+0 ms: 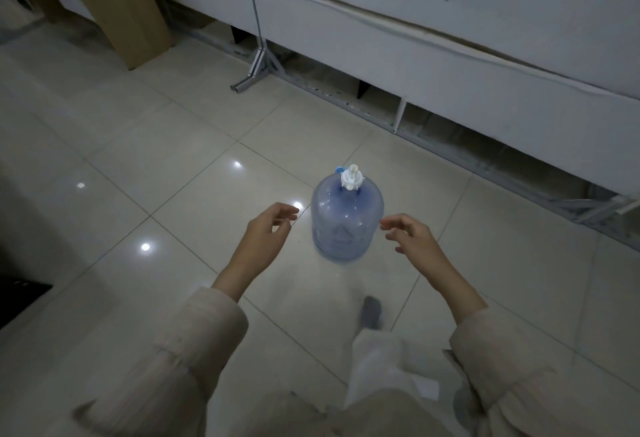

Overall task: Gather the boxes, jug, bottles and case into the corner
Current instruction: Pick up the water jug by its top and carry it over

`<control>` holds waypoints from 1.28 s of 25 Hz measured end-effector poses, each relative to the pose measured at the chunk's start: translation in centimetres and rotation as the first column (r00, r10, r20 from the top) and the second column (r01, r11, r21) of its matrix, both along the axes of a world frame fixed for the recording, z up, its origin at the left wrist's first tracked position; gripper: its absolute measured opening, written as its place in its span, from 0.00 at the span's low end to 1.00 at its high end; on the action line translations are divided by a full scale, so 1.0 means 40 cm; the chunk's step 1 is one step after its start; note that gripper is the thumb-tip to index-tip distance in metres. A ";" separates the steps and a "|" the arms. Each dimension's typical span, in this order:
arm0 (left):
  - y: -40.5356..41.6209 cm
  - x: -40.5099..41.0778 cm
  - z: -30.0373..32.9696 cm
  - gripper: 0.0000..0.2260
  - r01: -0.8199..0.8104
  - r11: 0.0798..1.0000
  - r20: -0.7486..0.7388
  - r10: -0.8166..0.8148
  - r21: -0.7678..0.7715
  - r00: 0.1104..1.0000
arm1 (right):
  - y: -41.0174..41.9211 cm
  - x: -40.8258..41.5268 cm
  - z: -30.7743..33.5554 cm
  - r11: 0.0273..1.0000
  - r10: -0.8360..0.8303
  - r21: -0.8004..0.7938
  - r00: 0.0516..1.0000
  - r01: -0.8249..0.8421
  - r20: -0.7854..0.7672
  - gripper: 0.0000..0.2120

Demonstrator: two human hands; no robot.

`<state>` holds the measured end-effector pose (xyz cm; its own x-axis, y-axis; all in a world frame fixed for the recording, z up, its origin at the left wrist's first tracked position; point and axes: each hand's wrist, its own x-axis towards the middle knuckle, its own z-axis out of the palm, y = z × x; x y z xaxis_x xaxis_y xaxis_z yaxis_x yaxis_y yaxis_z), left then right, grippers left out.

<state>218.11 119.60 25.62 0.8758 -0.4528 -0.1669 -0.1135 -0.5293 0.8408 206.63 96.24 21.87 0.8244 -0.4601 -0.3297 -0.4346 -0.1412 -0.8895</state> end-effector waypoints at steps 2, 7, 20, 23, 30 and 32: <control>-0.069 0.063 -0.025 0.11 -0.009 1.000 -0.010 0.009 0.002 1.000 | -0.070 0.076 -0.027 1.000 -0.004 -0.011 1.000 0.004 -0.008 0.12; -0.230 0.210 -0.080 0.11 -0.121 0.992 -0.062 0.122 0.023 0.991 | -0.239 0.271 -0.078 0.997 0.066 -0.024 0.995 -0.068 -0.071 0.14; -0.628 0.524 -0.454 0.24 -0.064 0.995 -0.170 0.076 0.074 0.982 | -0.428 0.663 -0.440 0.988 0.143 0.091 0.962 -0.125 -0.232 0.48; -0.678 0.593 -0.571 0.25 0.037 0.996 -0.081 -0.031 0.082 0.996 | -0.433 0.736 -0.531 0.980 0.167 0.136 0.974 -0.147 -0.152 0.51; -0.653 0.648 -0.766 0.24 0.170 0.980 -0.230 -0.144 0.098 0.962 | -0.413 0.824 -0.654 0.910 0.404 0.187 0.893 -0.370 -0.198 0.27; -0.650 0.645 -0.771 0.19 0.142 0.987 -0.244 -0.119 0.077 0.962 | -0.389 0.831 -0.657 0.907 0.405 0.241 0.873 -0.345 -0.271 0.24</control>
<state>243.91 93.59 -5.21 0.7399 -0.5334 -0.4100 0.0104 -0.6003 0.7997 239.86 80.68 -4.41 0.7656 -0.0449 -0.6418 -0.6363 -0.1996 -0.7451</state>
